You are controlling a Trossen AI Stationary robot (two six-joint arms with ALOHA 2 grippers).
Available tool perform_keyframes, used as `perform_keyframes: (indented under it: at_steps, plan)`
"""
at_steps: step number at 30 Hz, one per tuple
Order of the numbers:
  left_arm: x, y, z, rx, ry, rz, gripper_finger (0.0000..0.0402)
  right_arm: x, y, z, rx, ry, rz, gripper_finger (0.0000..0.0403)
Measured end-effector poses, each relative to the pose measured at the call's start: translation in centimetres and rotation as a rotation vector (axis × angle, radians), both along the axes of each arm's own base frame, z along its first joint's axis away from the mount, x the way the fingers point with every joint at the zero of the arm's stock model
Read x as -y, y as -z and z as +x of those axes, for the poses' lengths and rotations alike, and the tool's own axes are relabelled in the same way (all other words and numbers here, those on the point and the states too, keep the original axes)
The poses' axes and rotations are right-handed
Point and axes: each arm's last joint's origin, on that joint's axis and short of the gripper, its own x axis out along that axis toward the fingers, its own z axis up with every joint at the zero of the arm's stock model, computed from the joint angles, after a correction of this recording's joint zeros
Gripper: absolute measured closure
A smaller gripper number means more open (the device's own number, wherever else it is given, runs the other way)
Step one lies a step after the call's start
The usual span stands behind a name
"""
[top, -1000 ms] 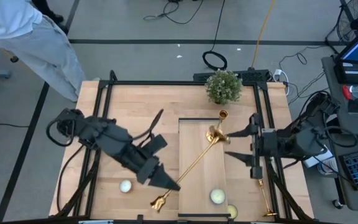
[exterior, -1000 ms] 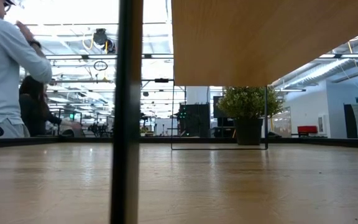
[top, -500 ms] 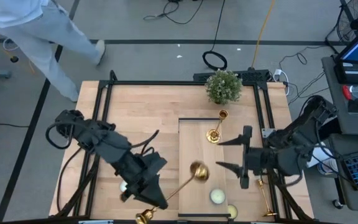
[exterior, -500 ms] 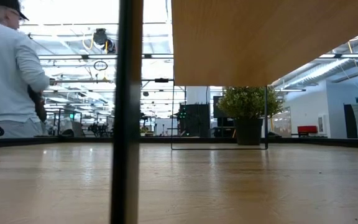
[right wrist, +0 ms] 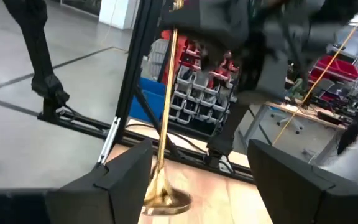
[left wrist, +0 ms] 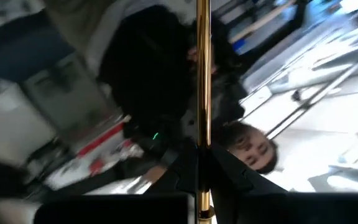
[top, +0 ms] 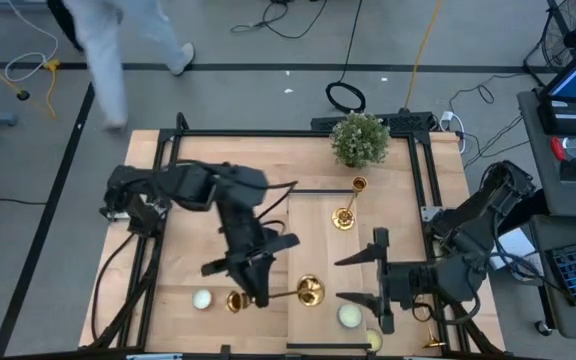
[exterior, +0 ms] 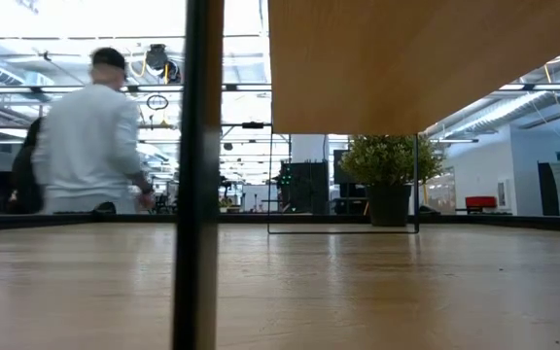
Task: Pick & Place candle stick holders
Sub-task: Put the top gold candle holder on the shelf
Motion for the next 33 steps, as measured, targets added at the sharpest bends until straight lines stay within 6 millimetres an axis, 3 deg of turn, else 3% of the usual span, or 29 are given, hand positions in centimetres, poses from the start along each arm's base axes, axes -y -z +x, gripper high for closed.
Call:
perform_keyframes:
  at_steps: [6,11,17,23,33]
  plan:
    - [-2.3,2.3,2.2,0.031,0.0,-0.022,0.0386,-0.1,0.1,0.1,-0.004,0.007,0.049,0.014]
    - [-3.5,3.5,2.9,0.044,-0.048,0.005,0.0387,0.1,0.1,0.2,-0.003,0.013,0.052,0.014]
    - [-3.6,3.2,3.1,0.107,-0.059,0.008,0.0386,1.2,0.4,1.2,-0.033,0.007,0.1,0.0141]
    - [-3.4,3.5,3.5,0.126,-0.065,0.017,0.0386,1.9,2.1,3.5,-0.128,-0.02,0.129,0.014]
    - [-3.4,3.4,3.4,0.148,-0.068,0.024,0.0386,1.8,2.5,4.1,-0.153,-0.076,0.143,0.0145]
